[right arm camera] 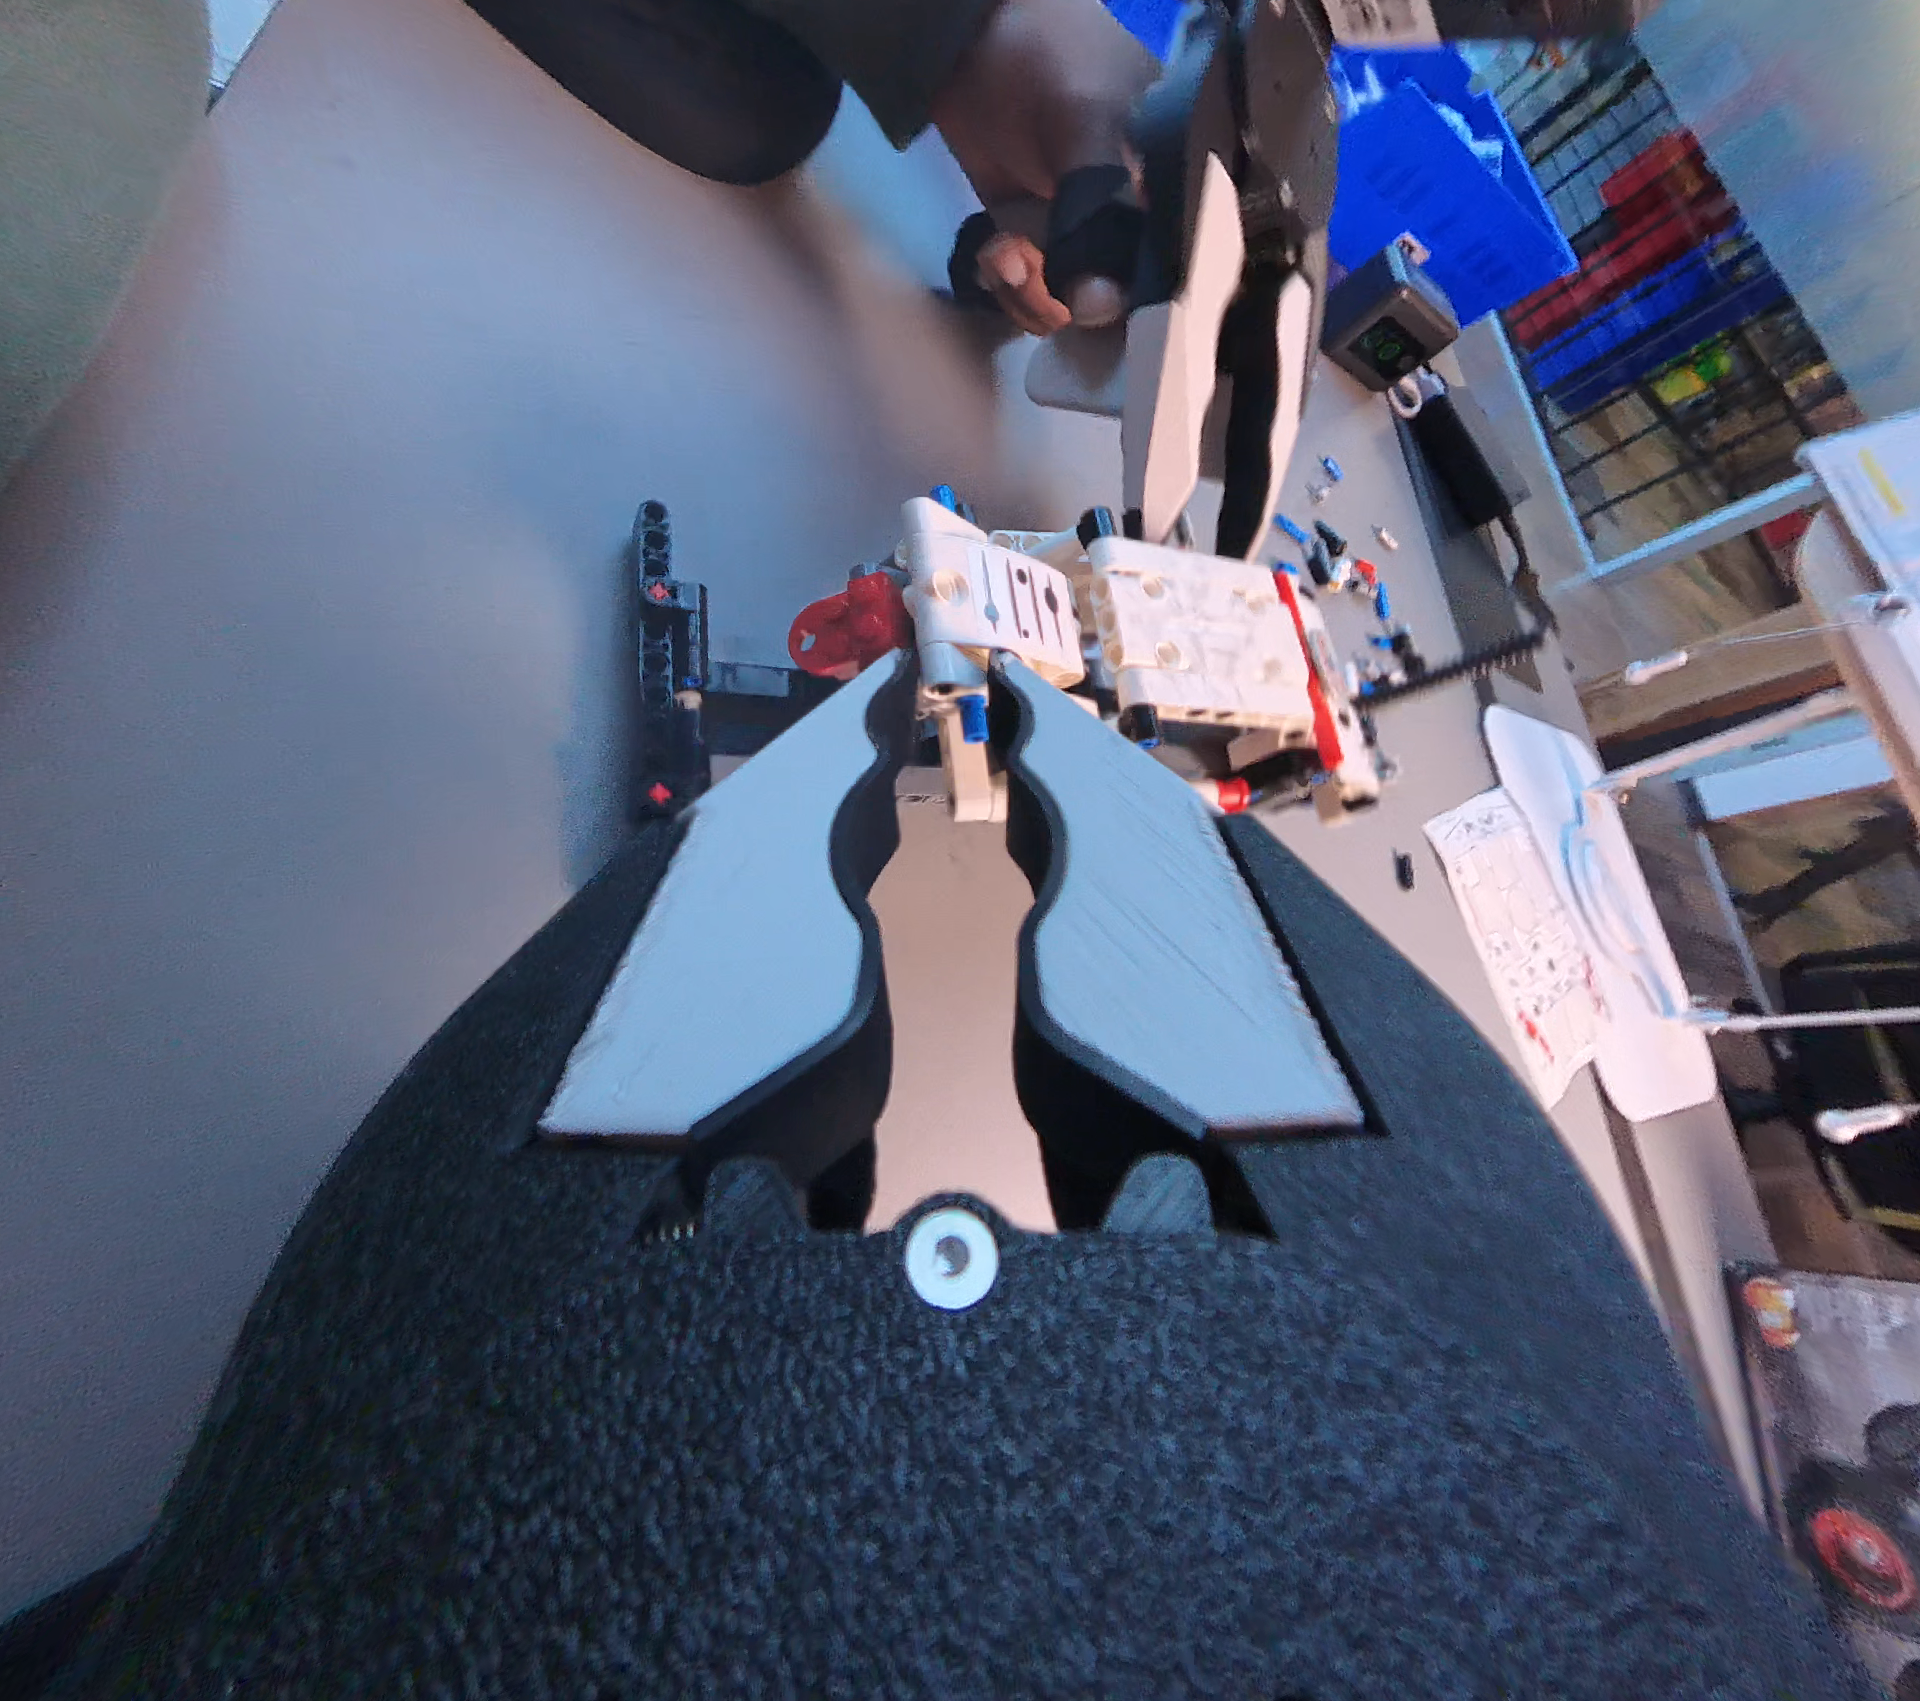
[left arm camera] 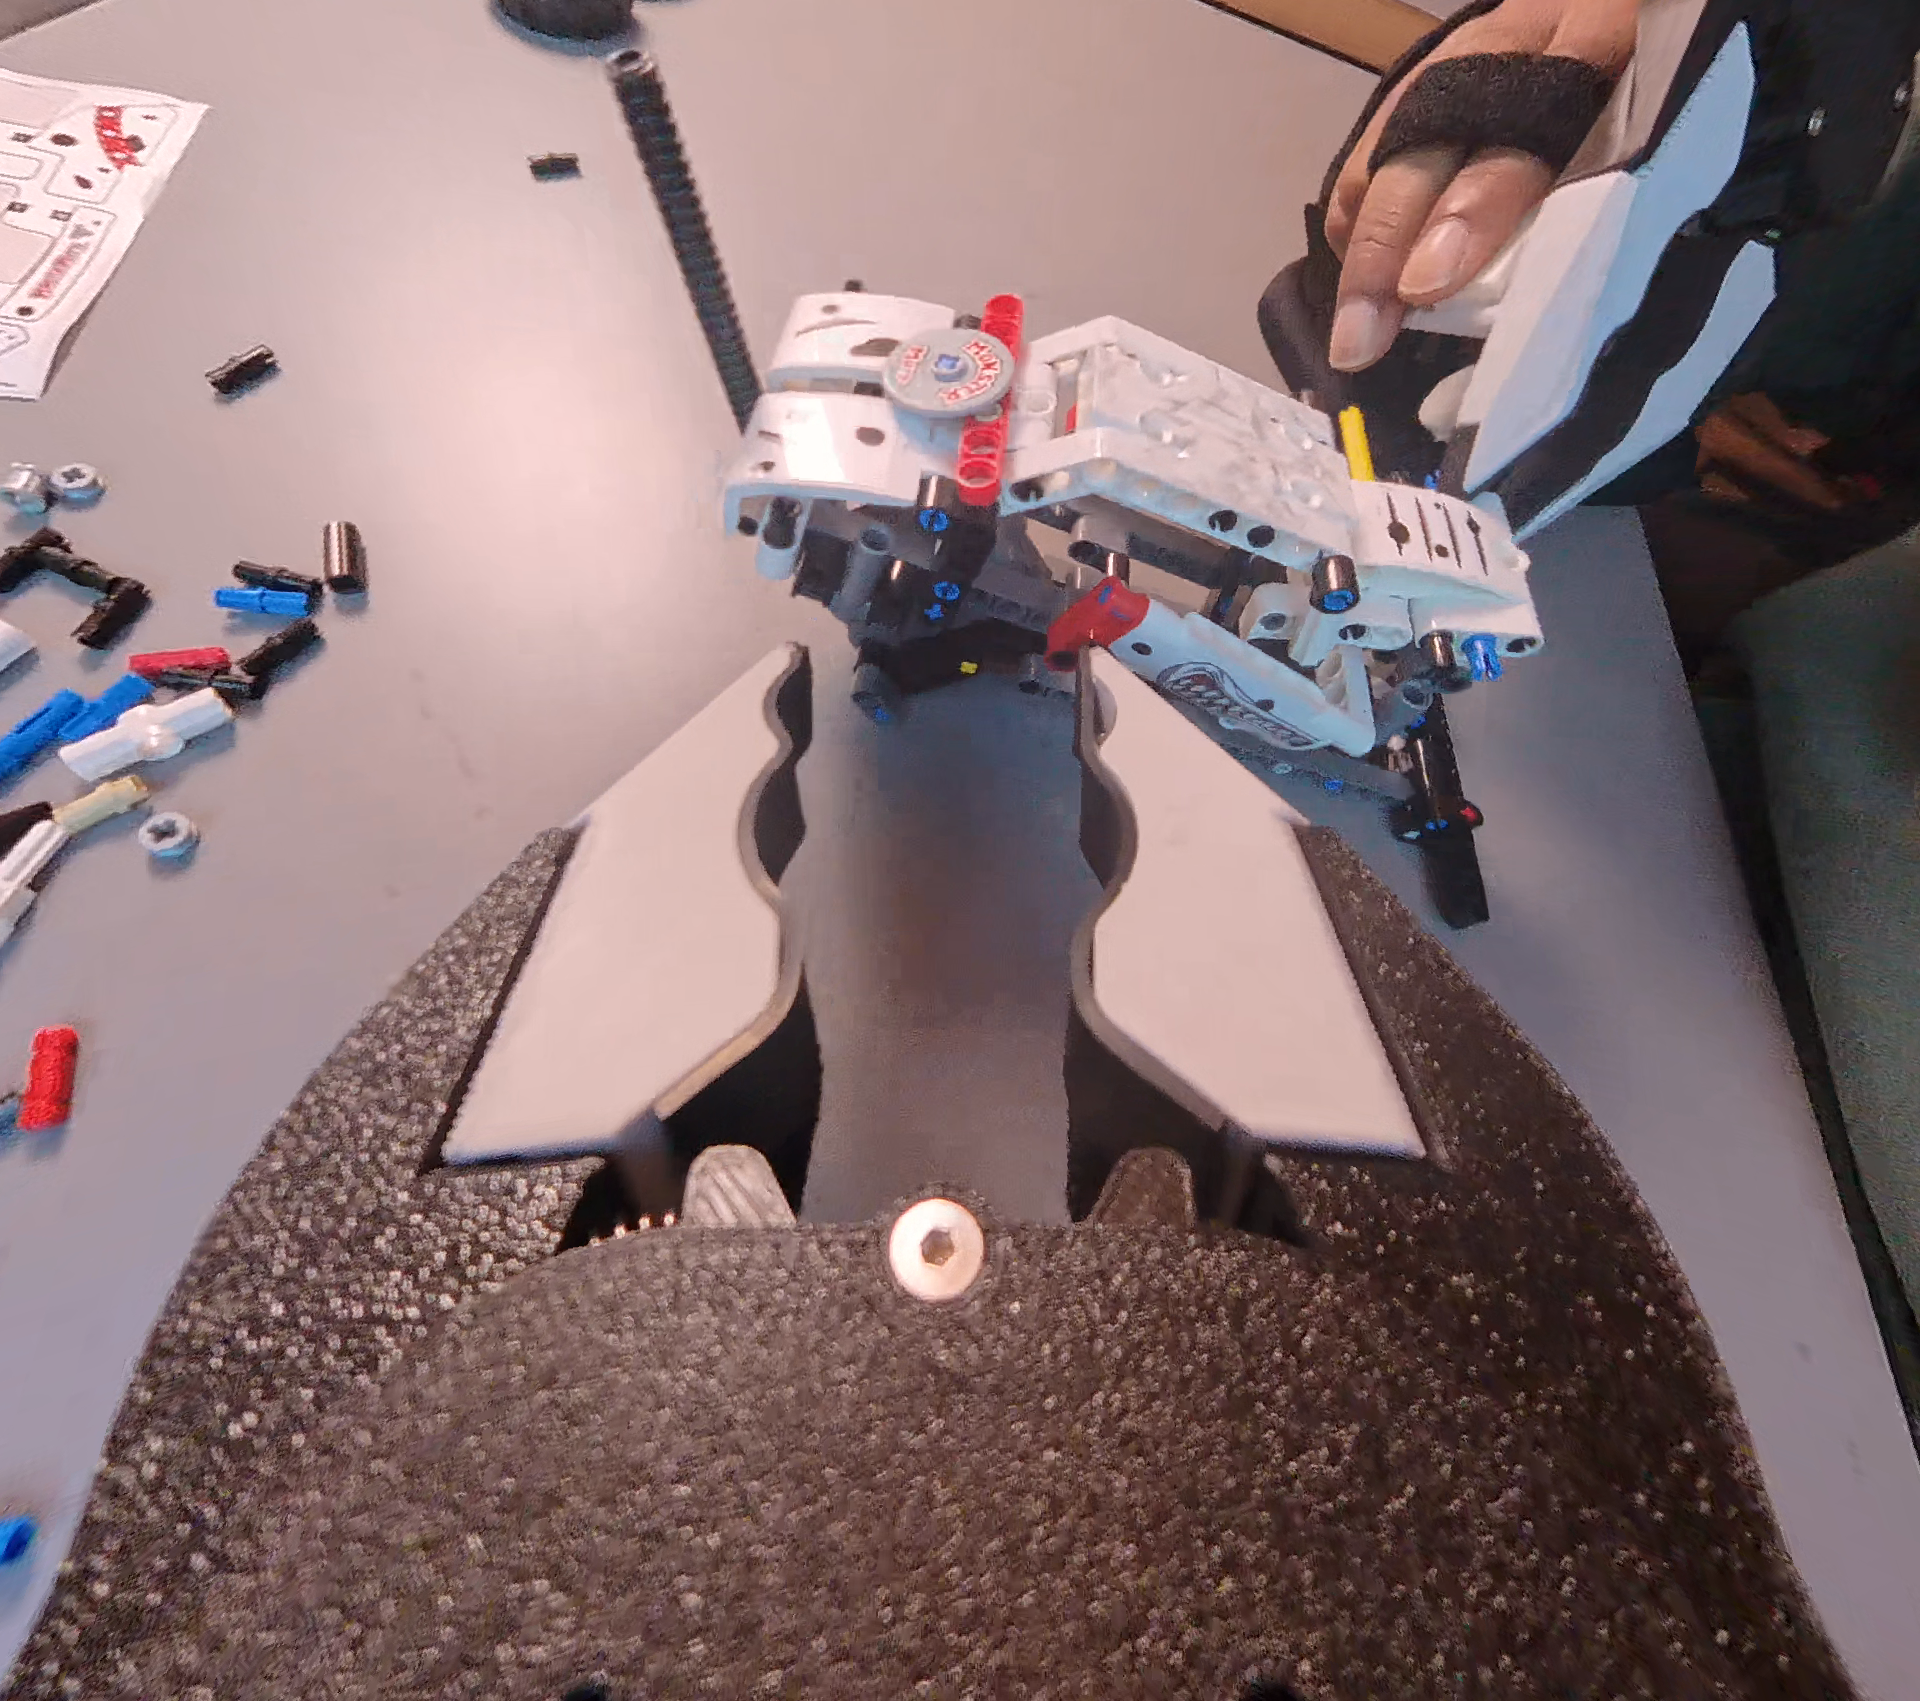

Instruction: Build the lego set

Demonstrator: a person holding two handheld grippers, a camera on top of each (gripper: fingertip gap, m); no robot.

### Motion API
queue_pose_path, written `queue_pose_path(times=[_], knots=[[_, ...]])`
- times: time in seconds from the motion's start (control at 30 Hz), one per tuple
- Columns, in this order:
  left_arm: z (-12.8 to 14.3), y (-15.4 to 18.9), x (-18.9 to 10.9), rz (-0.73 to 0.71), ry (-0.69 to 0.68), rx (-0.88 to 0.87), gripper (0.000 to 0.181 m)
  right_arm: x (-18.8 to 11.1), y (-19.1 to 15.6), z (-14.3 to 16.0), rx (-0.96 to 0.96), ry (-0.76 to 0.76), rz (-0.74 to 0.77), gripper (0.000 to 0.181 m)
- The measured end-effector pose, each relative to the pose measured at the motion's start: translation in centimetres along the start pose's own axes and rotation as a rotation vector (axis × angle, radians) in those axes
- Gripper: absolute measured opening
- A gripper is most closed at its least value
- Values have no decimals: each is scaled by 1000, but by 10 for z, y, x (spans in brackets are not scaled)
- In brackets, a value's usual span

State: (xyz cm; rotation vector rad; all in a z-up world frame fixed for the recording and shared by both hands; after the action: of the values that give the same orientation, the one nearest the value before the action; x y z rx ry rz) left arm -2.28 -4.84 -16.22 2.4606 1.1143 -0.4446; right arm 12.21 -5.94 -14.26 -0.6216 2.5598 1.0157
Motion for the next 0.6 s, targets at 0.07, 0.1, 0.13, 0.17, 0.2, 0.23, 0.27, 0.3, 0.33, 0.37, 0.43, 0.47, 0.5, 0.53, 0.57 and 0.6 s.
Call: queue_pose_path(times=[0.07,0.1,0.13,0.17,0.2,0.23,0.27,0.3,0.33,0.37,0.43,0.47,0.5,0.53,0.57,0.6], knots=[[-3,-4,4,36,-20,0,53,1,-3,-2,-63,-4,0,13],[-5,-7,6,38,-27,6,55,1,-1,-1,-87,-15,15,16],[-7,-9,8,34,-29,11,55,0,2,1,-103,-25,34,18],[-8,-12,9,21,-26,11,54,-1,3,2,-113,-21,47,18],[-10,-14,11,10,-18,10,52,-2,3,2,-115,-9,54,18],[-11,-15,13,6,-11,9,51,-2,3,1,-116,7,64,16],[-11,-16,15,3,-8,7,51,-1,3,0,-129,20,78,12],[-12,-17,16,-3,-5,3,51,1,2,0,-160,23,91,9],[-13,-18,17,-6,-5,-1,50,5,1,0,-200,18,119,9],[-15,-20,18,-10,-6,-4,48,7,2,0,-242,13,149,9],[-16,-22,19,-19,-13,-9,48,9,3,-1,-314,-2,192,9],[-17,-22,20,-21,-14,-9,48,8,4,-1,-342,-2,217,13],[-17,-22,21,-23,-12,-9,48,7,6,-1,-355,1,231,16],[-18,-21,22,-24,-7,-10,47,7,6,1,-345,-2,230,16],[-18,-21,23,-27,-2,-11,46,8,5,4,-331,-11,218,12],[-18,-21,24,-30,1,-10,47,9,4,3,-332,-3,218,9]])
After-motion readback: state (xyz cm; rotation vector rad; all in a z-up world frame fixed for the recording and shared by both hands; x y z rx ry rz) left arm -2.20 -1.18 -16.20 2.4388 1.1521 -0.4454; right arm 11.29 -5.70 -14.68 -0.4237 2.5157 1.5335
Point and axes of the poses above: each gripper's, where its closed fingertips meet, x out along the fingers, z out of its underside, y = z × x across the jaws, the point moved 3 cm from there along -x, back along the fingers
